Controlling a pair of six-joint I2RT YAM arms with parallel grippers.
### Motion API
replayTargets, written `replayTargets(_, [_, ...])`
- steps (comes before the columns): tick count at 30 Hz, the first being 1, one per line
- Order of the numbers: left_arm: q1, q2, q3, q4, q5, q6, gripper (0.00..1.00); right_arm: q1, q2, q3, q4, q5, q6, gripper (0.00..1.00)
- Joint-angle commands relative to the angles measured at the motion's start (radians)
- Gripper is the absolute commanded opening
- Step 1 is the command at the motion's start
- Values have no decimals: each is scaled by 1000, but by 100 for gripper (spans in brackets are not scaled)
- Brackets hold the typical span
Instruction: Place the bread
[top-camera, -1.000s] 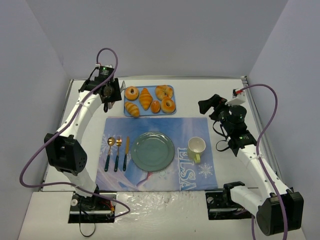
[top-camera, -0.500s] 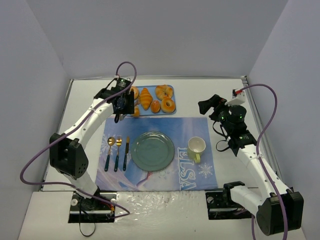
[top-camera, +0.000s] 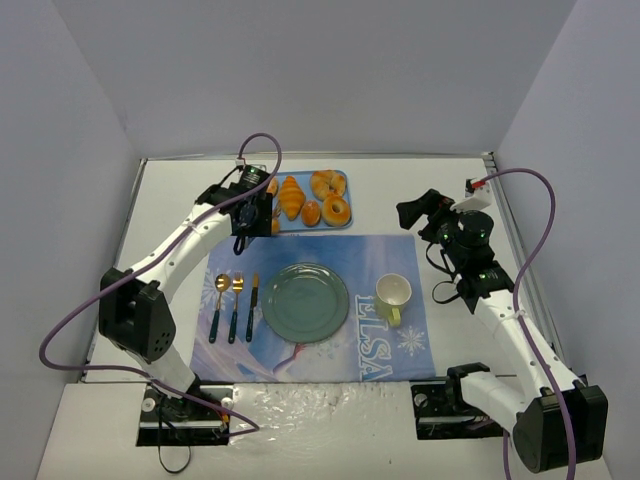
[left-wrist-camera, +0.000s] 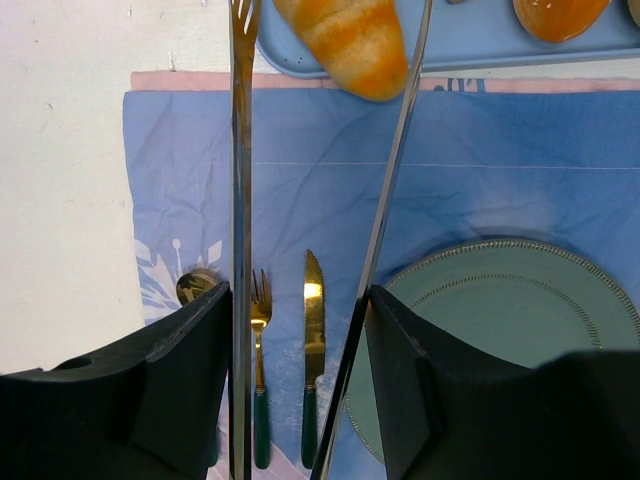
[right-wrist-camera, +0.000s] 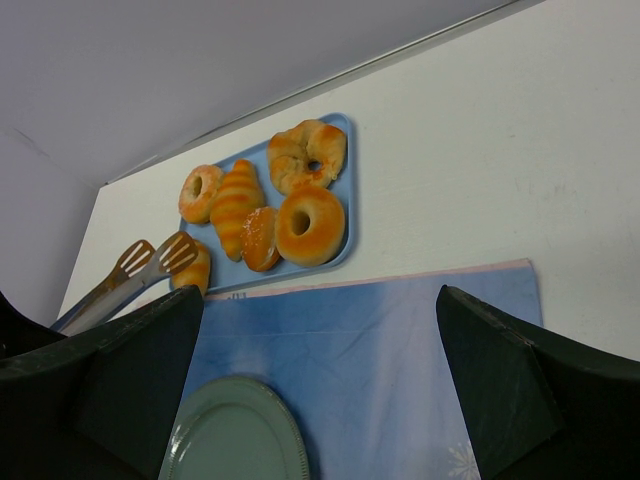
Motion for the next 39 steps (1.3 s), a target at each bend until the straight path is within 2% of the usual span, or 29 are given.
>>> replayTargets(1, [-12,-42,8,37,-31,-20,48,8,-30,6,65,7,-6,100])
replayTargets(31, [-63,19,-46,58,-90,-63,47,9,-19,-5,76,-1,0,100])
replayTargets(36, [-67,25,-49,59,-93,-65,39,10,-19,-6,77,-2,2,100])
replayTargets(39, [-74,21,-52,56,-90,-69,30,9,-18,-6,77,-3,2,100])
